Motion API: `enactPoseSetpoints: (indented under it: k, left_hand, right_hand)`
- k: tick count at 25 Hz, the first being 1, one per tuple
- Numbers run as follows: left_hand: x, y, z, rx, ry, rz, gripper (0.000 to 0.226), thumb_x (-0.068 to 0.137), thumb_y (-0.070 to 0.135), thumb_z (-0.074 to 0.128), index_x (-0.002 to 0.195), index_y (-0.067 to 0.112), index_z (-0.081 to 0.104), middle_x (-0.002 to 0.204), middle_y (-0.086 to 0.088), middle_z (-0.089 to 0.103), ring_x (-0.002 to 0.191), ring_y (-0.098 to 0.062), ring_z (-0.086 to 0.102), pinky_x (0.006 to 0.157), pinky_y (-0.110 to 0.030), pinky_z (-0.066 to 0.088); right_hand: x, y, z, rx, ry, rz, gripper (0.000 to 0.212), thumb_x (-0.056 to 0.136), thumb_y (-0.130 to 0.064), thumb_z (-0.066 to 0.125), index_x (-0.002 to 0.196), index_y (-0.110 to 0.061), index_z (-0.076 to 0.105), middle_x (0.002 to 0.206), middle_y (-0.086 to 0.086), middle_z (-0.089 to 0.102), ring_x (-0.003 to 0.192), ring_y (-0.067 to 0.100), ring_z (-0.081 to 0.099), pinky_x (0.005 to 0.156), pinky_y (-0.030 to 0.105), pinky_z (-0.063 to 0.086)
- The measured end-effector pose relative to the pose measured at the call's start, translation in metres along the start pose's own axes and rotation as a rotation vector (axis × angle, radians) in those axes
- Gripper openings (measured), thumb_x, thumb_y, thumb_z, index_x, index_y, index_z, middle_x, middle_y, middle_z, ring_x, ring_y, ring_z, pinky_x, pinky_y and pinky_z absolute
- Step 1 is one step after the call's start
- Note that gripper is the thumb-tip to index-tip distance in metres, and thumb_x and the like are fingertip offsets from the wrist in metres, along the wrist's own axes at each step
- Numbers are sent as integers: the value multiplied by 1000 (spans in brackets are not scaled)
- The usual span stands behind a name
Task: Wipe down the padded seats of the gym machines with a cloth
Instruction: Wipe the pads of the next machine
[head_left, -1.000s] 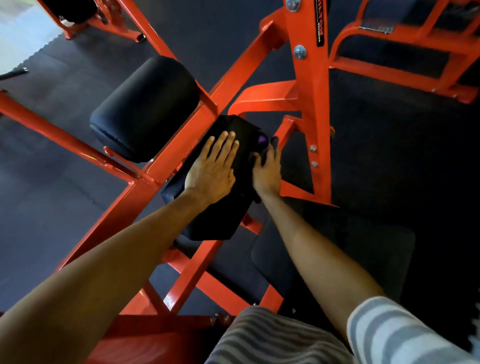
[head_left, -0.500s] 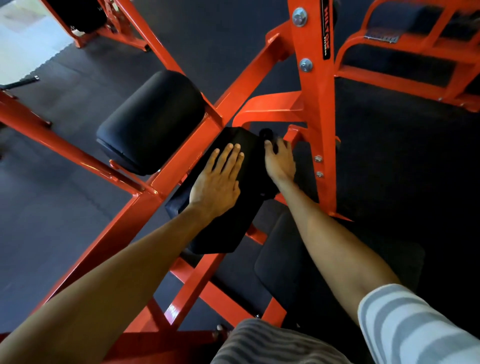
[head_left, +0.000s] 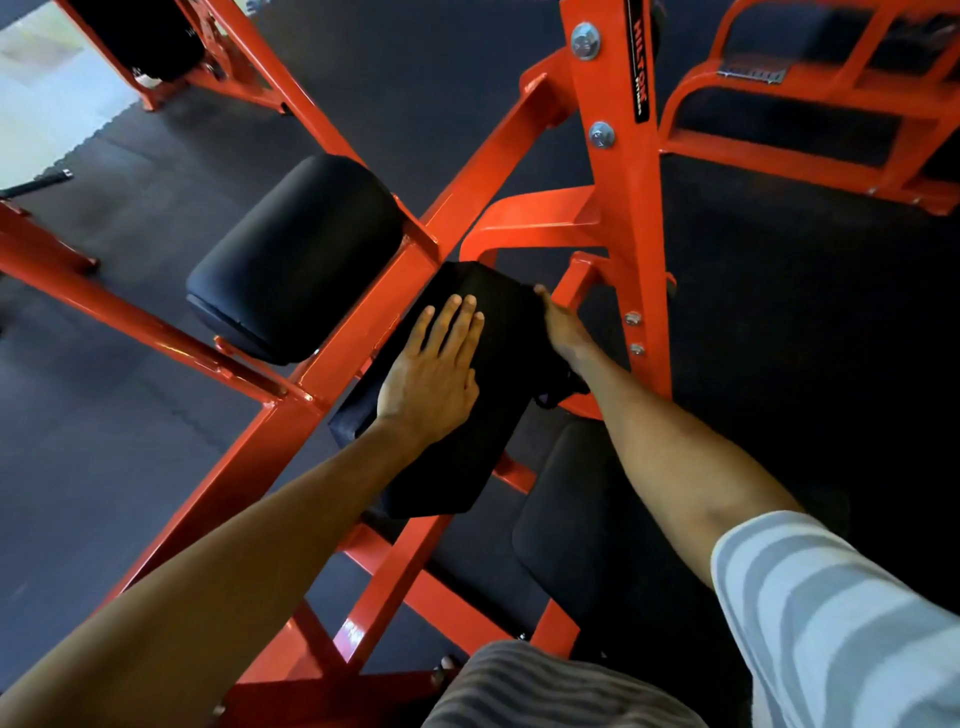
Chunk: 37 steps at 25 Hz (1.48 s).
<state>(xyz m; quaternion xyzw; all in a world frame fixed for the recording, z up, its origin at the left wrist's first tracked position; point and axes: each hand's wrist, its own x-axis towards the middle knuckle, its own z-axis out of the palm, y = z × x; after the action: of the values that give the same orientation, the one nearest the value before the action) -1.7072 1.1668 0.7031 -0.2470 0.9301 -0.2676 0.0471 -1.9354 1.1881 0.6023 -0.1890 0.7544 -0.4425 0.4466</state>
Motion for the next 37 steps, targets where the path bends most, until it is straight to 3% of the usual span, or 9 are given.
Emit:
enactPoseSetpoints:
  k: [2,5,8,14,19,23,26,32,37]
  left_hand:
    - [1,-1,1,8,-1,5,70,103,38,21,160,3,1,168,-19,-4,156,-32,-2,127,-48,2]
    - [3,-1,1,20,13,-7,71,103,38,21,160,3,0,168,-19,-4,156,-33,-1,126,-48,0]
    - [0,3,1,27,-1,1,71,103,39,21,160,3,-2,168,-19,-4,156,-33,-2,126,-48,0]
    - [0,0,0,43,-2,5,71,103,39,21,160,3,-2,168,-19,-4,156,-32,-2,126,-48,2]
    - [1,2,-1,39,-17,10,71,103,38,21,160,3,-3,168,-19,-4,156,-32,-3,126,-48,0]
    - [1,2,2,38,-13,3,72,103,39,24,160,4,-3,168,-18,-4,156,-33,-3,127,-49,3]
    - [2,1,1,63,-7,0,72,103,40,25,160,4,-1,168,-18,-2,156,-33,-1,127,-49,4]
    - [-1,0,-5,110,-13,18,70,105,39,24,160,3,0,168,-19,-1,156,-32,0,127,-48,5]
    - [-13,6,-6,70,6,50,65,106,33,28,160,4,9,168,-17,6,157,-31,5,127,-47,4]
  right_hand:
    - [8,40,7,112,29,69,94,76,-86,43,137,-18,63,140,11,62,133,27,54,115,42,40]
    - [-25,52,22,276,122,-2,50,105,-46,48,138,-10,57,133,10,62,126,25,55,97,22,43]
    - [-58,53,42,482,210,3,31,107,-27,51,133,-10,52,126,13,59,122,27,56,93,29,43]
    - [-124,53,88,106,275,15,72,103,-56,45,163,-28,17,170,9,10,148,39,32,116,50,32]
    - [-75,47,55,372,218,46,53,112,-36,33,155,-6,34,154,16,44,144,33,41,107,32,34]
    - [-68,48,49,408,115,194,51,111,-46,24,148,-15,42,135,5,53,131,23,51,100,36,42]
    - [-86,50,78,313,283,134,68,105,-57,36,157,-14,31,154,21,42,139,43,44,113,51,37]
    - [-165,59,123,1,301,-5,77,101,-62,41,164,-29,10,169,16,7,148,46,27,116,56,30]
    - [-104,67,86,412,249,-44,57,111,-32,37,162,-14,21,164,14,30,148,36,35,119,40,29]
